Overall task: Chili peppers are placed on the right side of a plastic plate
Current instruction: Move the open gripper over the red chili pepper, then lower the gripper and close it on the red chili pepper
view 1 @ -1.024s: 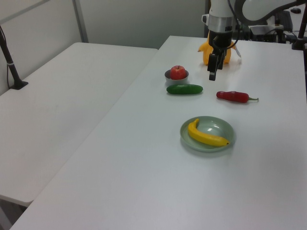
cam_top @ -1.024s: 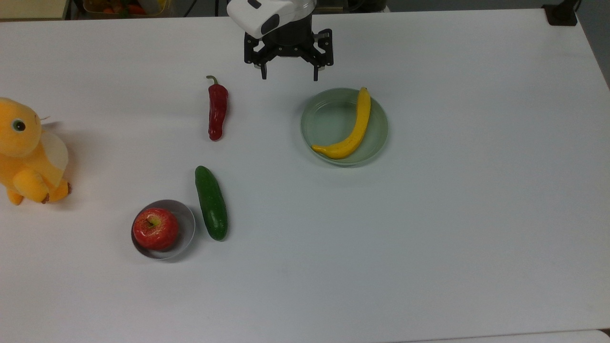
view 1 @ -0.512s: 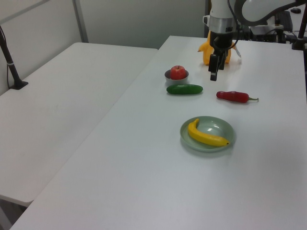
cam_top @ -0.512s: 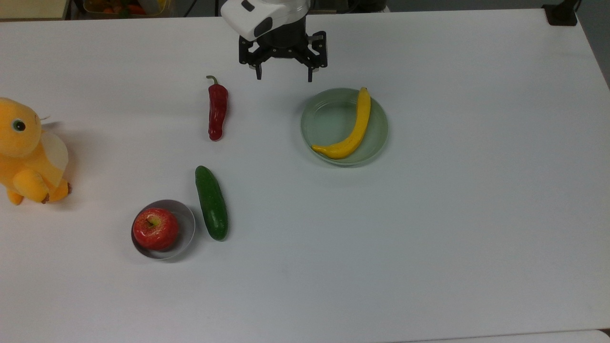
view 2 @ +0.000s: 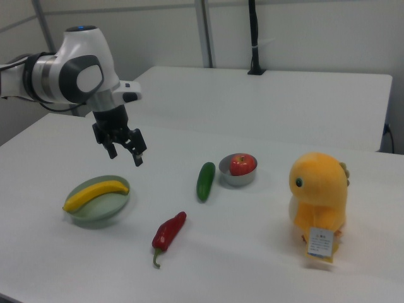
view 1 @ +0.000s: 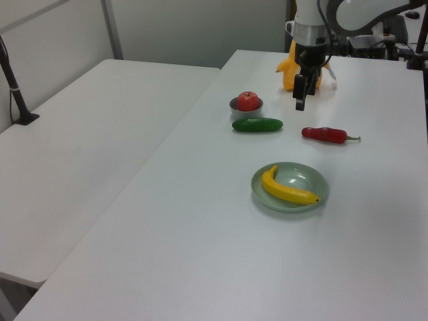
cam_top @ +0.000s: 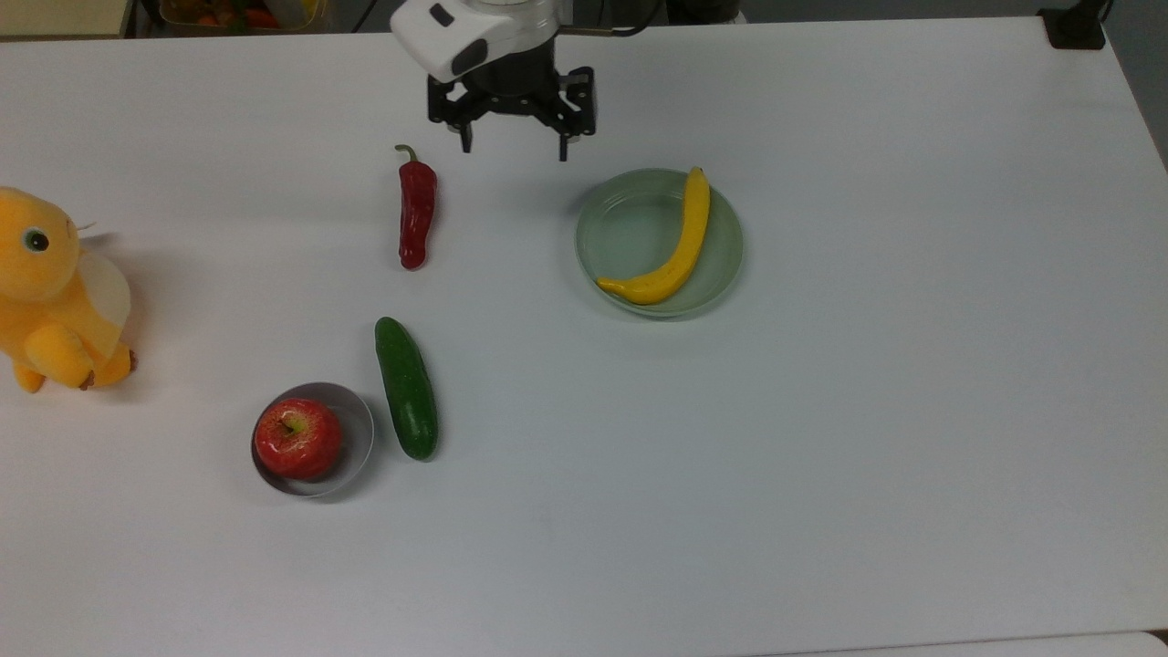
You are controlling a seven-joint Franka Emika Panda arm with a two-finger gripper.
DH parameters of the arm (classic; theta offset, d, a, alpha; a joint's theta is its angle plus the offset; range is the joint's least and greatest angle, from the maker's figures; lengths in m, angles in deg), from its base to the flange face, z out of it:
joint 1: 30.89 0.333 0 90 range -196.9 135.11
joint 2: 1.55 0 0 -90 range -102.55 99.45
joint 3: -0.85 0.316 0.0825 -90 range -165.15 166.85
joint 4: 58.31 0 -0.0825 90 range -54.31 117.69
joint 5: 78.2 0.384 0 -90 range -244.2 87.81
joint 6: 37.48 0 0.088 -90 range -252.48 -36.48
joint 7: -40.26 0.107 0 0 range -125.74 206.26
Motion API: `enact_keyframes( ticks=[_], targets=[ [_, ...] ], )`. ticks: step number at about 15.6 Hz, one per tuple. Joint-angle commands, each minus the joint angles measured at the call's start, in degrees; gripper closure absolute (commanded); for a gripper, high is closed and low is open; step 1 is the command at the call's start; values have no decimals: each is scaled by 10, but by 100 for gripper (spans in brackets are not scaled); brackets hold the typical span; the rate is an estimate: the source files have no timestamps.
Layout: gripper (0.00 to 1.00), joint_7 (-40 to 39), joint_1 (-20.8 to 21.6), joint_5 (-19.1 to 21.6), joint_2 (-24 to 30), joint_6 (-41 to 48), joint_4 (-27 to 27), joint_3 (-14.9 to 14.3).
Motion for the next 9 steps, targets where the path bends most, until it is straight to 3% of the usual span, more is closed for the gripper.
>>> enact_keyframes(
  ticks=[1, 9],
  targets=[
    [0, -29, -17, -18, 6, -9, 33, -28],
    [0, -44, -53, -68, -66, -11, 35, -31]
  ],
)
